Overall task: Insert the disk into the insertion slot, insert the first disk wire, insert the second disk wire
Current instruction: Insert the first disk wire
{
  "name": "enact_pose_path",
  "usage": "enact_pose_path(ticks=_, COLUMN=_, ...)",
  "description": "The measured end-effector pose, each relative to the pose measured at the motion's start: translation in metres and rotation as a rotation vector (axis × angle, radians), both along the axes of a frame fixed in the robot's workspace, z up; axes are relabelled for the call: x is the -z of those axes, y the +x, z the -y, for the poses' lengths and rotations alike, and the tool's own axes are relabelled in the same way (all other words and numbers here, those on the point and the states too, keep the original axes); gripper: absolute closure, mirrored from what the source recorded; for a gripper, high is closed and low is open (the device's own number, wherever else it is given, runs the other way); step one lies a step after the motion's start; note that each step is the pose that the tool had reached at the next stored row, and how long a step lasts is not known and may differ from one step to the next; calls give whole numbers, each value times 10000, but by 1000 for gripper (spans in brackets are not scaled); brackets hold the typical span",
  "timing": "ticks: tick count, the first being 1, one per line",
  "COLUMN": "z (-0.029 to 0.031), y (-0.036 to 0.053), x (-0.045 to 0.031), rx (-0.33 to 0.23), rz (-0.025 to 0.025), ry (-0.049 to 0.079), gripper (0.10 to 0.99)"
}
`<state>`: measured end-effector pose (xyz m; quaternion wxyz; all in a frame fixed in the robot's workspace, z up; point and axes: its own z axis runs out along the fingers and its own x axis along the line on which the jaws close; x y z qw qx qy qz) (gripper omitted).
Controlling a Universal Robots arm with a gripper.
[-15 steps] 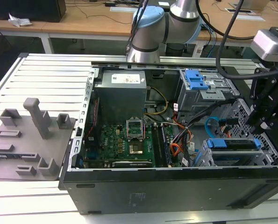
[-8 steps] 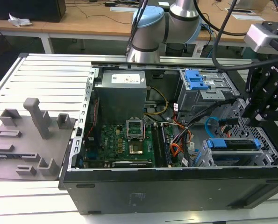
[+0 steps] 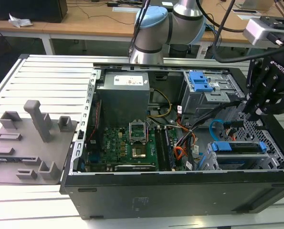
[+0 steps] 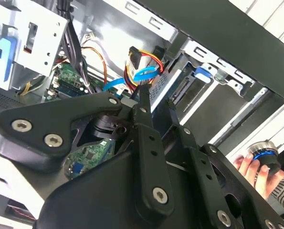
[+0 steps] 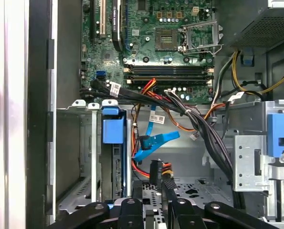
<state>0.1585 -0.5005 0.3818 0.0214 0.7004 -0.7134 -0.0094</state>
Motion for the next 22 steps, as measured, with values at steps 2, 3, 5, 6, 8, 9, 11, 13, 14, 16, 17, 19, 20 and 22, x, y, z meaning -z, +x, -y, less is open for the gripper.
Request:
enact_pose_path(ticks=2, z=-12, y=-8, x=8, rx=-1, rz=0, ry=0, gripper=784)
enact_pose_path(ticks=3, z=-16, y=-18, x=11, rx=-1, rz=0, ry=0, gripper=784)
enact_pose_path(ticks=5, z=-23, y=-39, x=17, rx=-1, rz=0, ry=0, gripper=784)
enact_pose_path(ticks=6, z=-29, y=-43, x=22, rx=-1, rz=1, ry=0, gripper=784)
enact_pose_path(ticks=8, z=-50, y=-44, x=27, rx=-2, rz=0, ry=0, gripper=784)
enact_pose_path(ticks=9, z=-62, y=-44, x=29, rx=-1, rz=0, ry=0, gripper=784)
enact_pose_path(ticks=11, z=-67, y=-45, x=45, rx=-1, rz=0, ry=-2, gripper=784)
enact_pose_path(ticks=13, z=-67, y=-65, x=87, rx=28, rz=0, ry=-98, gripper=784)
enact_pose_path(ticks=14, z=-67, y=-69, x=105, rx=153, rz=0, ry=-151, gripper=784)
enact_pose_path(ticks=16, z=-67, y=-72, x=127, rx=330, rz=-1, ry=-203, gripper=784)
enact_pose_path(ticks=17, z=-66, y=-73, x=136, rx=403, rz=-1, ry=-228, gripper=784)
enact_pose_path(ticks=19, z=-67, y=-94, x=176, rx=496, rz=-2, ry=-266, gripper=784)
enact_pose_path(ticks=20, z=-67, y=-111, x=215, rx=501, rz=-2, ry=-283, gripper=784)
enact_pose_path(ticks=22, z=-67, y=-113, x=271, rx=499, rz=-1, ry=-293, gripper=784)
